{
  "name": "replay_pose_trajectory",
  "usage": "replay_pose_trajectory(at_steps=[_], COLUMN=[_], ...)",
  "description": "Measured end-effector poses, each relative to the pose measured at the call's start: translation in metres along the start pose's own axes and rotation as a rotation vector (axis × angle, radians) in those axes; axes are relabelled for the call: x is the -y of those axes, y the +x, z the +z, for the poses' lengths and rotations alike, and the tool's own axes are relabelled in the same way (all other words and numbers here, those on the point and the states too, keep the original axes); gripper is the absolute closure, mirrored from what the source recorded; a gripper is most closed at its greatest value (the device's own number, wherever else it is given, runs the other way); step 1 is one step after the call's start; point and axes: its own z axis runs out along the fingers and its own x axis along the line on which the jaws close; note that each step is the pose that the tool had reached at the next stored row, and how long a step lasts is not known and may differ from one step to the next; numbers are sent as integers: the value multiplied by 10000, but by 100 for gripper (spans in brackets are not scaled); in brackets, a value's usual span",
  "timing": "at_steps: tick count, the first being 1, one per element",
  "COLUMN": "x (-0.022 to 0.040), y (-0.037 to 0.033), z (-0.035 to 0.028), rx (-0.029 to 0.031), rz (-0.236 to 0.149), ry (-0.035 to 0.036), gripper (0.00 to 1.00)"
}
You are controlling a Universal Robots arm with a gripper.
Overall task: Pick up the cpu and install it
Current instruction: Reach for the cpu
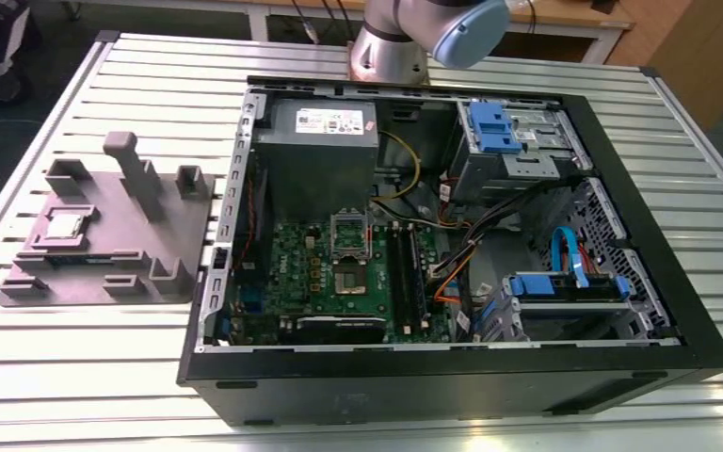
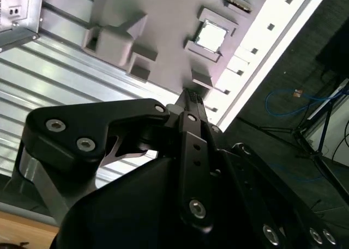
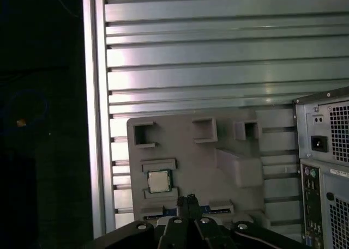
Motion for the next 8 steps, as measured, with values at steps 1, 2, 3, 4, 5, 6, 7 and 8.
replay_pose_trajectory(at_steps=[1, 2, 3, 4, 5, 6, 7, 8], x=[4, 7, 11, 13, 14, 14, 14, 14], y=[44, 93, 137, 169, 180, 180, 181, 181], z=[0, 0, -1, 0, -1, -1, -1, -1], rx=[-1, -1, -4, -8, -11, -10, -10, -11], rz=[-1, -2, -1, -1, 0, -1, -2, -2], ry=[1, 0, 0, -1, 0, 0, 0, 0], gripper=[89, 89, 89, 89, 89, 89, 89, 89])
